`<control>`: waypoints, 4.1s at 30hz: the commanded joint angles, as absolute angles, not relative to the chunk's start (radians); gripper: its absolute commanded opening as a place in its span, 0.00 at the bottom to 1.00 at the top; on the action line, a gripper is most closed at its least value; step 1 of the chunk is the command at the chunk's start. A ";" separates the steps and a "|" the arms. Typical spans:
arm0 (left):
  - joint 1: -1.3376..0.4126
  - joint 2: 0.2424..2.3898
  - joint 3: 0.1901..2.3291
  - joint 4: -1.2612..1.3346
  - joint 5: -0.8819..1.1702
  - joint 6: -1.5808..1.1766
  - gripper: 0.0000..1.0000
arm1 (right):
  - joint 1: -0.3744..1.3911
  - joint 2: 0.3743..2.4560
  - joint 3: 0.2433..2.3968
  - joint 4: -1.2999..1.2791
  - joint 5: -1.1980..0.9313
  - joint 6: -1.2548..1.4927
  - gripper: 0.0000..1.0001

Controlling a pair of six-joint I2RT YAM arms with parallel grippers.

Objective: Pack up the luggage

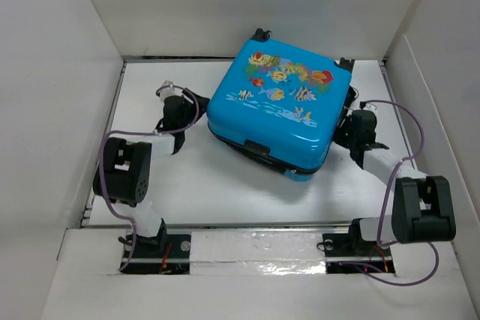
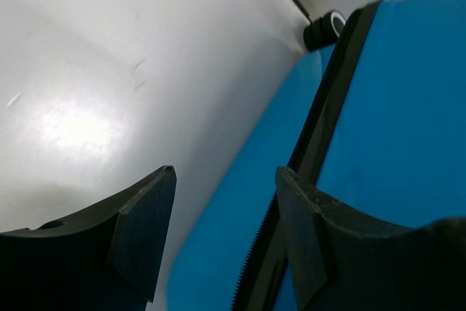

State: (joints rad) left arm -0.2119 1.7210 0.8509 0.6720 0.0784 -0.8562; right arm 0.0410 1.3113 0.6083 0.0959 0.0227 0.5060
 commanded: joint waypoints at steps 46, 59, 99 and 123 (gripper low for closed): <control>-0.514 0.920 0.474 0.540 -0.167 -0.775 0.58 | -0.167 1.110 0.769 0.422 -0.448 0.624 0.10; -0.304 1.069 0.523 0.675 0.074 -0.884 0.72 | -0.118 0.344 0.374 -0.204 -0.270 0.577 0.02; -0.118 2.028 1.401 0.699 0.279 -1.106 0.62 | -0.071 0.331 0.330 -0.179 -0.377 0.563 0.52; -0.127 1.809 1.568 0.451 0.357 -1.132 0.00 | -0.042 0.311 0.342 -0.192 -0.322 0.592 1.00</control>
